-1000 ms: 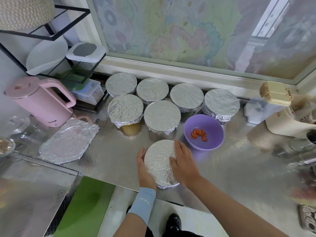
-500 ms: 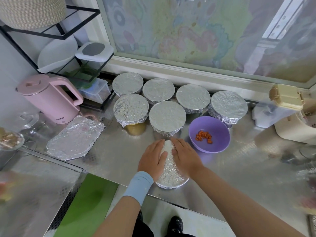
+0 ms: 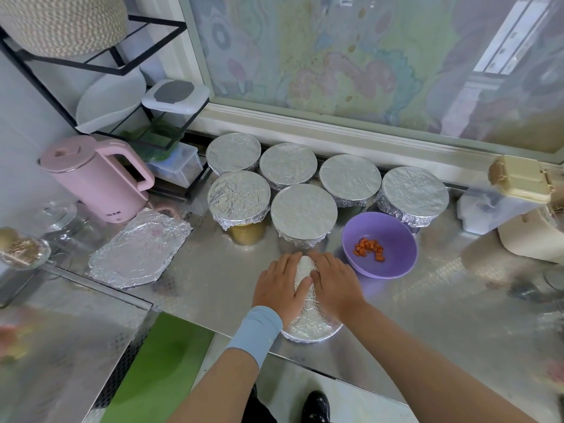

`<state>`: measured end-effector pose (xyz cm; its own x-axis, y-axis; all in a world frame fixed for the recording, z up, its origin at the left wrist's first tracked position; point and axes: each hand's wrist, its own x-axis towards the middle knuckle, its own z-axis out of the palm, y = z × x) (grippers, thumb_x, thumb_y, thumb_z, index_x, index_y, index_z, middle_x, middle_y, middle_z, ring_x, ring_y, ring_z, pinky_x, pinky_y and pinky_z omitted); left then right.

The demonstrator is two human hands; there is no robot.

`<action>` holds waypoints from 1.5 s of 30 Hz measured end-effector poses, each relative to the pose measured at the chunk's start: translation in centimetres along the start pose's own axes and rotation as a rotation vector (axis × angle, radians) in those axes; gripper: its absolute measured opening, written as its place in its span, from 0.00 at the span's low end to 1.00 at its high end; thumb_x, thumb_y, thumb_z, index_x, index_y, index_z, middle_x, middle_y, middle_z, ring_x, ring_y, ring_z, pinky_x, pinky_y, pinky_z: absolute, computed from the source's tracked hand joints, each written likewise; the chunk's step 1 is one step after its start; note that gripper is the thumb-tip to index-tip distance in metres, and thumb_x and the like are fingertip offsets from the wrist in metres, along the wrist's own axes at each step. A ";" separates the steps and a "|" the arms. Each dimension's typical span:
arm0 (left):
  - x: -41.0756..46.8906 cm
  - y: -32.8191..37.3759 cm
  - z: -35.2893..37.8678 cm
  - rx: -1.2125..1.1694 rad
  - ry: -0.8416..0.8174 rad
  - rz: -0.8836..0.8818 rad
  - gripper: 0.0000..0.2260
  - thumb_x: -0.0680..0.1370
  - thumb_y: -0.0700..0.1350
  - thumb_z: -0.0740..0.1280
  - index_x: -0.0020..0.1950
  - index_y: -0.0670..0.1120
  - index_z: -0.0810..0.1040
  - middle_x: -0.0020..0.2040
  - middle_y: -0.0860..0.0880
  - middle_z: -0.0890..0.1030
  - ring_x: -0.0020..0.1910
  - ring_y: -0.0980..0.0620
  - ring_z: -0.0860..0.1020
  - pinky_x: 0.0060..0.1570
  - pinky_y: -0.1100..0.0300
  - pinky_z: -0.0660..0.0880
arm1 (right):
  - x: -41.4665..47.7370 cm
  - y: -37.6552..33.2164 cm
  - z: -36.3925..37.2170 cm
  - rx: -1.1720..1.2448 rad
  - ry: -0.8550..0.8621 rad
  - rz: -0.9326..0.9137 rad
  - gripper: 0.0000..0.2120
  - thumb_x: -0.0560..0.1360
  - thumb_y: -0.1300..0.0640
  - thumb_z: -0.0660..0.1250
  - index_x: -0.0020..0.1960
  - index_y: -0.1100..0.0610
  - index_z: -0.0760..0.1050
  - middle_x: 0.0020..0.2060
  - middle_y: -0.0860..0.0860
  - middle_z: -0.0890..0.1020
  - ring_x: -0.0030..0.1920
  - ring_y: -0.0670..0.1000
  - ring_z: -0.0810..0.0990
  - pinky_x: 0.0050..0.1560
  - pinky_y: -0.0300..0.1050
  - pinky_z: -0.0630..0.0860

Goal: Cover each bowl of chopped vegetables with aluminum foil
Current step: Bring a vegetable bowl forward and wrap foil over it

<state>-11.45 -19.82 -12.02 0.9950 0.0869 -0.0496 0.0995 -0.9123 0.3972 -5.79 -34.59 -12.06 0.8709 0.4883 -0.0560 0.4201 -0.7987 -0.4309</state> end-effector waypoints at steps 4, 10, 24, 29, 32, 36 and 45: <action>-0.1 -0.2 0.0 -0.093 -0.010 -0.011 0.30 0.77 0.61 0.46 0.78 0.54 0.57 0.72 0.54 0.65 0.68 0.52 0.67 0.66 0.55 0.68 | 0.0 0.1 0.0 0.062 -0.005 0.000 0.20 0.81 0.53 0.54 0.73 0.48 0.64 0.64 0.46 0.73 0.64 0.49 0.71 0.62 0.47 0.69; -0.3 -0.6 -0.1 -0.307 0.044 -0.066 0.29 0.77 0.62 0.48 0.76 0.55 0.62 0.71 0.54 0.69 0.69 0.54 0.68 0.67 0.56 0.67 | 0.0 0.3 0.1 0.104 -0.009 0.036 0.20 0.81 0.52 0.53 0.73 0.44 0.63 0.65 0.44 0.72 0.64 0.48 0.71 0.61 0.45 0.70; -4.0 -2.4 -0.7 0.164 -0.143 0.362 0.56 0.67 0.78 0.58 0.80 0.42 0.44 0.80 0.47 0.40 0.78 0.52 0.36 0.76 0.53 0.38 | -4.7 0.4 -1.4 -0.162 -0.086 -0.387 0.58 0.65 0.20 0.57 0.80 0.58 0.48 0.79 0.55 0.46 0.79 0.54 0.41 0.77 0.54 0.41; -3.3 -2.8 -0.2 0.189 -0.171 0.363 0.56 0.68 0.77 0.60 0.80 0.41 0.44 0.80 0.46 0.42 0.78 0.52 0.36 0.76 0.52 0.38 | -5.0 0.5 -1.0 -0.179 -0.098 -0.368 0.58 0.65 0.21 0.58 0.78 0.63 0.54 0.78 0.58 0.52 0.79 0.57 0.47 0.75 0.59 0.52; -3.4 -2.8 -0.4 0.167 -0.162 0.338 0.57 0.66 0.78 0.60 0.80 0.44 0.40 0.80 0.49 0.38 0.77 0.53 0.34 0.76 0.53 0.37 | -5.0 0.8 -0.4 -0.209 -0.107 -0.356 0.57 0.65 0.23 0.61 0.78 0.63 0.54 0.78 0.58 0.52 0.79 0.56 0.47 0.74 0.61 0.55; -4.6 -3.4 -1.1 -0.002 -0.146 0.114 0.56 0.67 0.71 0.66 0.78 0.48 0.34 0.78 0.54 0.33 0.76 0.56 0.32 0.76 0.56 0.38 | -5.2 0.7 -0.8 -0.221 -0.171 -0.298 0.67 0.56 0.19 0.61 0.80 0.58 0.43 0.79 0.56 0.41 0.78 0.56 0.37 0.77 0.56 0.41; -6.2 0.9 -1.1 -0.935 0.037 -0.466 0.25 0.84 0.43 0.57 0.79 0.55 0.53 0.78 0.56 0.57 0.74 0.59 0.57 0.75 0.60 0.52 | -3.7 0.3 -1.9 0.209 -0.124 0.081 0.36 0.80 0.45 0.59 0.80 0.55 0.44 0.79 0.49 0.47 0.78 0.48 0.47 0.75 0.43 0.48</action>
<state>-17.53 -20.76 -10.37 0.8543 0.3772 -0.3577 0.4258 -0.1132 0.8977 -8.42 -37.34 -10.31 0.8560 0.4756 -0.2028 0.2772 -0.7533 -0.5964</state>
